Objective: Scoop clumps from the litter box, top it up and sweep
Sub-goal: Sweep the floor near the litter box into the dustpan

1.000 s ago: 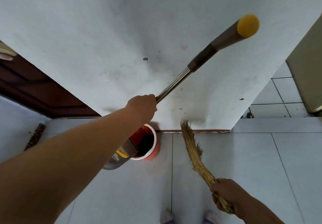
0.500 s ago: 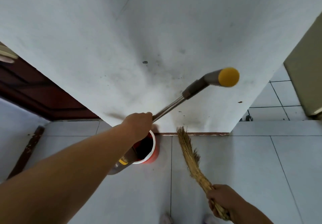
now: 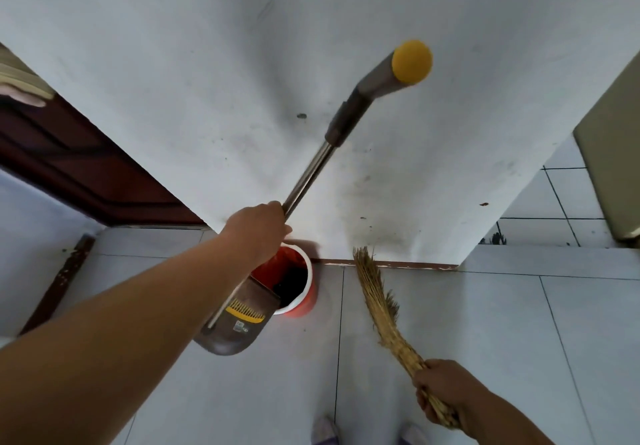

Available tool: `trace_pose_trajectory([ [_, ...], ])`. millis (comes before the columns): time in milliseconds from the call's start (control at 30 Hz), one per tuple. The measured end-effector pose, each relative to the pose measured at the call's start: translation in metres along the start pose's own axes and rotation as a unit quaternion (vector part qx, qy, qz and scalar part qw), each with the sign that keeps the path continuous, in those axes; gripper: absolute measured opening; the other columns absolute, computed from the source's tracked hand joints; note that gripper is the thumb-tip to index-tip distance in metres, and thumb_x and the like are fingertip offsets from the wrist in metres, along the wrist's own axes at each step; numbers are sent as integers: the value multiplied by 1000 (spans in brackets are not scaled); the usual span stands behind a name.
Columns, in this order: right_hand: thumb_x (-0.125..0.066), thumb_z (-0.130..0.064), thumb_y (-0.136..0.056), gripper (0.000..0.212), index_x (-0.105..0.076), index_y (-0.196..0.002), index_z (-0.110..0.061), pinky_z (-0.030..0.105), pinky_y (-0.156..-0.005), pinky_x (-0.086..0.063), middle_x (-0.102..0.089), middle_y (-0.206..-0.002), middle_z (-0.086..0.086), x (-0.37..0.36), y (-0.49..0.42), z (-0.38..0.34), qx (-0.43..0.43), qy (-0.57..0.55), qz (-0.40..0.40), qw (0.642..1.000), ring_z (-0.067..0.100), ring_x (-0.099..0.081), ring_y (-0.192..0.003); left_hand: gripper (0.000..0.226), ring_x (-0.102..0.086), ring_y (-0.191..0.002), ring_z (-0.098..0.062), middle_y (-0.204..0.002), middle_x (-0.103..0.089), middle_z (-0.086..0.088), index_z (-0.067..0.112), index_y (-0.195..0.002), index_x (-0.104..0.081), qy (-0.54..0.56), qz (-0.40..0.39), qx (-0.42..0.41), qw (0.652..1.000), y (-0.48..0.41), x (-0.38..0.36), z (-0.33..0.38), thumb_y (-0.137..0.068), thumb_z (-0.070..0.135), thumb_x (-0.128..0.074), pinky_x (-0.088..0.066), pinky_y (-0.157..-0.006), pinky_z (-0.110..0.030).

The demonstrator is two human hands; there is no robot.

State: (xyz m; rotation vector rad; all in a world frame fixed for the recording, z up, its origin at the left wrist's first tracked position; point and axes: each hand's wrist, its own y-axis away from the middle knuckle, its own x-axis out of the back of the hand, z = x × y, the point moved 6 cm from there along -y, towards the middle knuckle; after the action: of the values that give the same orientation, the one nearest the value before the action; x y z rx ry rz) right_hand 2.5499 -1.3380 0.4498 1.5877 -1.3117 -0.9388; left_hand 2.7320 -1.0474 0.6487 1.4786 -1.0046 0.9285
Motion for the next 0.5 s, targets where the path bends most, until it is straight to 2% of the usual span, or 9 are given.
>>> trace_pose_trajectory([
  [67,-53,8,-79,19,-59,-97,11,27,-47,-43,-55,-64,18,-2,-1,3,-3,10,6,1000,24,-53,-48,39,-65,-101,-32,-104,-65,-11,6,-118,-52,23,15,27,999,5,12,-10,-103,41,-48,-50,-82,-38],
  [133,-53,7,-79,23,-59,-101,14,28,-47,-44,-56,-63,19,-5,-3,5,-7,24,7,1000,26,-54,-50,38,-62,-95,-30,-92,-58,-7,5,-117,-53,44,26,56,997,13,22,-18,-102,40,-48,-47,-78,-36],
  [200,-55,8,-79,16,-61,-93,13,29,-48,-45,-56,-63,20,-9,-2,3,-10,32,2,999,26,-55,-50,36,-59,-92,-29,-89,-52,-4,5,-113,-54,62,38,80,994,21,30,-26,-102,39,-48,-44,-76,-35],
  [267,-55,8,-79,7,-60,-84,10,29,-49,-44,-56,-62,21,-10,-2,1,-12,33,3,999,26,-55,-48,30,-58,-93,-30,-92,-52,-5,7,-105,-52,77,48,94,991,25,36,-29,-101,37,-49,-42,-75,-34],
  [333,-56,9,-79,6,-60,-83,11,29,-48,-44,-56,-61,22,-13,-2,-1,-9,35,2,999,25,-54,-47,27,-54,-86,-28,-86,-52,-4,9,-96,-47,106,52,117,986,37,36,-36,-99,36,-50,-39,-73,-33],
  [400,-55,10,-80,5,-59,-84,10,28,-46,-43,-55,-59,21,-15,-3,-2,-11,23,1,1000,25,-53,-46,27,-55,-83,-28,-81,-54,-4,10,-93,-47,132,45,126,982,47,31,-38,-98,36,-50,-38,-71,-32],
  [500,-53,10,-82,5,-57,-84,6,25,-43,-43,-53,-57,17,-18,-4,1,-20,7,-2,1000,23,-52,-45,30,-61,-87,-29,-83,-60,-6,10,-92,-50,174,36,124,976,60,12,-36,-98,39,-51,-39,-71,-32],
])
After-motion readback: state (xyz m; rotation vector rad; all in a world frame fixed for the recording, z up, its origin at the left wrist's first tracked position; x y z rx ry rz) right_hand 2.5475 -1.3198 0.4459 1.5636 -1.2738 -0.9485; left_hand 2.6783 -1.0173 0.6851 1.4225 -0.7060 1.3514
